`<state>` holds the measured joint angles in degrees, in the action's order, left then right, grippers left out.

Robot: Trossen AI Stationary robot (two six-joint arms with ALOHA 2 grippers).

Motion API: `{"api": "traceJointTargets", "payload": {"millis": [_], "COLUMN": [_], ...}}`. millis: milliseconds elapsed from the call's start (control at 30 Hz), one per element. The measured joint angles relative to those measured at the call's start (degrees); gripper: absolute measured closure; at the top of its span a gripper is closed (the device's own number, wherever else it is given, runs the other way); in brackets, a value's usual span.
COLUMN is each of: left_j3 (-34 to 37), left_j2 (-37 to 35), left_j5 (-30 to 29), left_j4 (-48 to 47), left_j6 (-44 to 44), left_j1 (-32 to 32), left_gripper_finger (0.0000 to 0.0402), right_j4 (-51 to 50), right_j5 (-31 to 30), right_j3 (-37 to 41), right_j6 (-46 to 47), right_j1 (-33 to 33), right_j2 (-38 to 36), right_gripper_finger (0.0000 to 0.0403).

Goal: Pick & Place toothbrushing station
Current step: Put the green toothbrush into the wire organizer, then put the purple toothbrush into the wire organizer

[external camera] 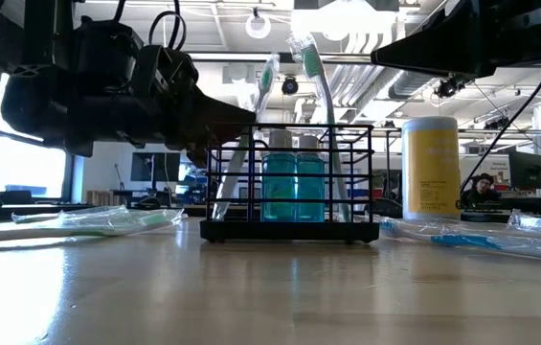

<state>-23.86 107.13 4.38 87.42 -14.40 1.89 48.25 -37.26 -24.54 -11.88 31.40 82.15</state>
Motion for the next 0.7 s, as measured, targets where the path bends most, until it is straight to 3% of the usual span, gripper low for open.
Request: {"api": "traceJointTargets", "payload": {"millis": [167, 500, 700], "left_j3": [0.0, 0.0, 0.0], "left_j2": [0.0, 0.0, -0.8], "left_j5": [0.0, 0.0, 0.0], "left_j4": [0.0, -0.1, 0.1], "left_j6": [0.0, 0.1, 2.3], "left_j1": [0.0, 0.0, 0.0], "left_gripper_finger": [0.0321, 0.0211, 0.0198], "right_j4": [0.0, 0.0, 0.0], "right_j5": [0.0, -0.1, -0.1], "right_j3": [0.0, 0.0, 0.0], "right_j6": [0.0, 0.0, 0.0], "right_j1": [0.0, 0.0, 0.0], "right_j2": [0.0, 0.0, 0.0], "right_gripper_finger": [0.0321, 0.0321, 0.0321]}}
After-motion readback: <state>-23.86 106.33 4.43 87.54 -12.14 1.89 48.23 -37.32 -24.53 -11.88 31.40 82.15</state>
